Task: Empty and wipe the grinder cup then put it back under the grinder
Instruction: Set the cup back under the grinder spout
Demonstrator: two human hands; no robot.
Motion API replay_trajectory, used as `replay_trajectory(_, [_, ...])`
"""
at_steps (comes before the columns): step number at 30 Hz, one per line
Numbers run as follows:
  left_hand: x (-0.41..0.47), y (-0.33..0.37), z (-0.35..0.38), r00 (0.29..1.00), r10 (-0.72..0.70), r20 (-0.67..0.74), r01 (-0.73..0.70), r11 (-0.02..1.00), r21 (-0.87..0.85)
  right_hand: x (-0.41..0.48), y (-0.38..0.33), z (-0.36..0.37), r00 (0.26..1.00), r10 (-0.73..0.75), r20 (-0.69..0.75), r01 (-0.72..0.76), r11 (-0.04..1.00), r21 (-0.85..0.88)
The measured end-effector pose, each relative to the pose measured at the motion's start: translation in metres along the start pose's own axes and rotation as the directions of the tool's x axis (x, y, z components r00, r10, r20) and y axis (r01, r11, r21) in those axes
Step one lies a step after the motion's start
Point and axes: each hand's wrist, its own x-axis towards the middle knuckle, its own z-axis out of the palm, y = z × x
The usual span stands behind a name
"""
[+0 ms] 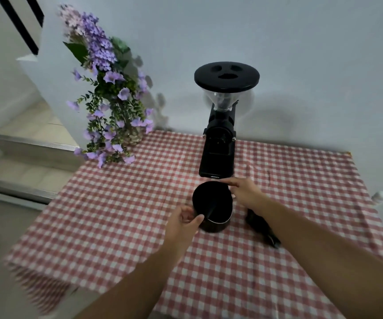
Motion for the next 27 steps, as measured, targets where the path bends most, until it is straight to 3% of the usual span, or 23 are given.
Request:
replay_trajectory(5, [0.001, -0.002, 0.0, 0.984, -0.162, 0.069, 0.174, 0.955, -0.242, 0.013, 0.009, -0.003, 0.999, 0.015, 0.042, -0.019, 0.994, 0.109])
replay_trajectory(10, [0.015, 0.008, -0.006, 0.975, -0.211, 0.075, 0.224, 0.927, -0.301, 0.015, 0.013, -0.007, 0.998, 0.032, -0.045, -0.023, 0.983, 0.183])
replay_trajectory(18, [0.075, 0.047, -0.013, 0.997, -0.075, 0.031, 0.076, 0.997, -0.026, 0.019, 0.019, -0.014, 0.986, 0.117, -0.123, -0.064, 0.928, 0.366])
replay_trajectory(27, [0.122, 0.059, 0.002, 0.999, 0.01, 0.052, -0.022, 0.972, 0.233, 0.031, 0.021, -0.007, 0.947, 0.199, -0.251, -0.082, 0.908, 0.412])
